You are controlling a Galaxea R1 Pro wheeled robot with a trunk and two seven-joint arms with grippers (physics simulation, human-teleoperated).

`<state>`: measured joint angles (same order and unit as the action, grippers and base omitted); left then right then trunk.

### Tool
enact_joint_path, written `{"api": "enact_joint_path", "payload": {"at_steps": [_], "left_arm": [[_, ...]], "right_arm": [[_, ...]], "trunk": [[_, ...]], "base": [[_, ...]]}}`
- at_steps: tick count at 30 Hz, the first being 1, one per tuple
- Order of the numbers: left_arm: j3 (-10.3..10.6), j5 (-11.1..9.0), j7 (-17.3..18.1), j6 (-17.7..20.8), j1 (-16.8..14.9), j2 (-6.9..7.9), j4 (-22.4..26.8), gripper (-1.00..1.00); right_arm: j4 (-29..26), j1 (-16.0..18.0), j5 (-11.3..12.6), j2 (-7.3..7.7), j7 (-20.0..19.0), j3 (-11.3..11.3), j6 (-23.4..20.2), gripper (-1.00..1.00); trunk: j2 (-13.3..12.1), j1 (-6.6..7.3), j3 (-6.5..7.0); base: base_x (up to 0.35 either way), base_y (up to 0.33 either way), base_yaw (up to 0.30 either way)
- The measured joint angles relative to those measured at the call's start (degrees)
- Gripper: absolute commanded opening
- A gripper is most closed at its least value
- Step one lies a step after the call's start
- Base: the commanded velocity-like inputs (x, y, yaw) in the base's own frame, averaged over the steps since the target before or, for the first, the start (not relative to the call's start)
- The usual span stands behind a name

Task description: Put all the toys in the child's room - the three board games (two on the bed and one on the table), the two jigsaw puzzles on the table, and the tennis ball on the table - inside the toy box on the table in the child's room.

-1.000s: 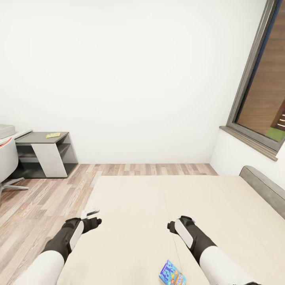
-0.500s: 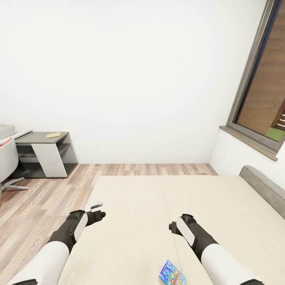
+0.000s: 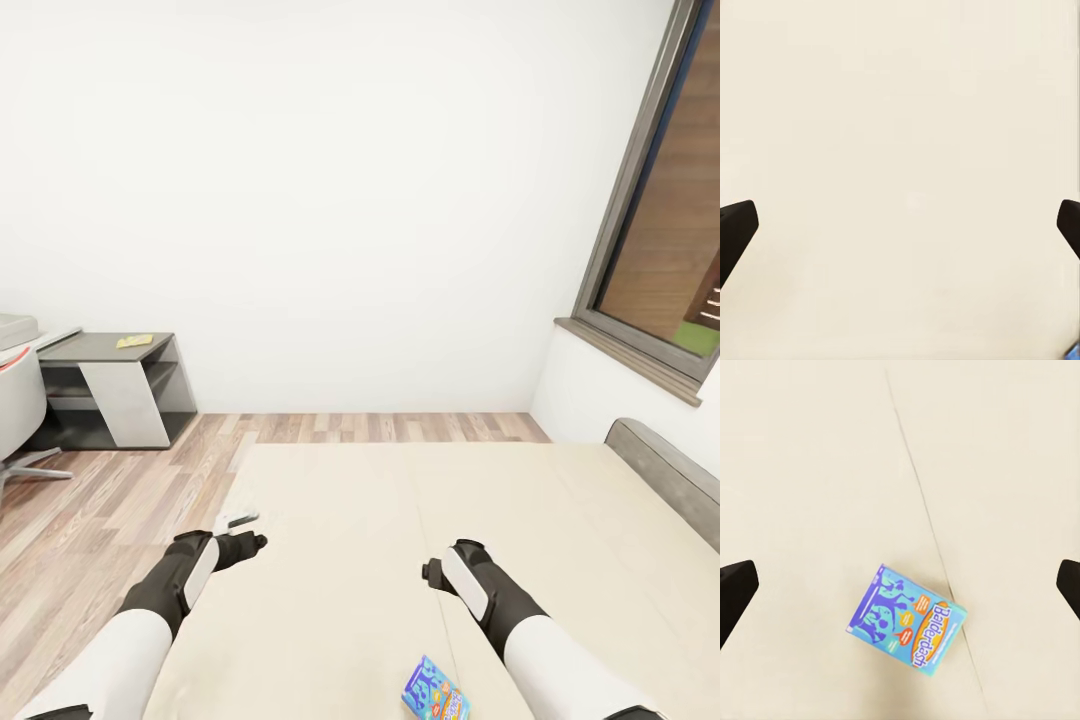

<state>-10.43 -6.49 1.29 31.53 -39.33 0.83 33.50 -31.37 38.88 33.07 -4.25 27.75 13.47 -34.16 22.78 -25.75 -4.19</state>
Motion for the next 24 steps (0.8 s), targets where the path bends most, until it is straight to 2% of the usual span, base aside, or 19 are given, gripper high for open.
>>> {"api": "enact_joint_path", "payload": {"at_steps": [5, 9, 15, 17, 20, 24], "left_arm": [[0.02, 0.09, 1.68, 0.23, 0.00, 0.22, 0.11, 1.00], [-0.02, 0.06, 2.21, 2.10, 0.00, 0.37, 0.27, 1.00], [0.22, 0.05, 2.31, 3.07, 0.00, -0.09, 0.34, 1.00], [1.06, 0.04, 2.30, 3.17, 0.00, -0.41, 0.35, 1.00], [3.74, -0.03, 2.33, 3.22, 0.00, -0.72, 0.35, 1.00], [5.53, -0.09, 2.42, 3.20, 0.00, -0.80, 0.35, 1.00]], "right_arm": [[-0.01, 0.00, 0.00, 0.12, 0.05, 0.00, -0.12, 1.00], [-0.01, 0.07, 0.06, 0.54, -0.06, 0.00, -0.17, 1.00], [-0.01, 0.08, 0.13, 0.60, -0.22, 0.00, -0.18, 1.00], [-0.01, 0.07, 0.13, 0.64, -0.25, 0.00, -0.18, 1.00], [-0.01, 0.05, 0.10, 0.67, -0.27, 0.00, -0.18, 1.00], [-0.01, 0.08, 0.09, 0.68, -0.15, 0.00, -0.18, 1.00]], "trunk": [[0.00, 0.00, -0.38], [0.00, 0.00, -0.74], [0.00, 0.00, -1.30], [0.00, 0.00, -1.49], [0.00, 0.00, -1.78], [0.00, 0.00, -2.16]], "base": [[0.000, 0.000, 0.000], [0.000, 0.000, 0.000], [0.000, 0.000, 0.000], [0.000, 0.000, 0.000], [0.000, 0.000, 0.000], [0.000, 0.000, 0.000]]}}
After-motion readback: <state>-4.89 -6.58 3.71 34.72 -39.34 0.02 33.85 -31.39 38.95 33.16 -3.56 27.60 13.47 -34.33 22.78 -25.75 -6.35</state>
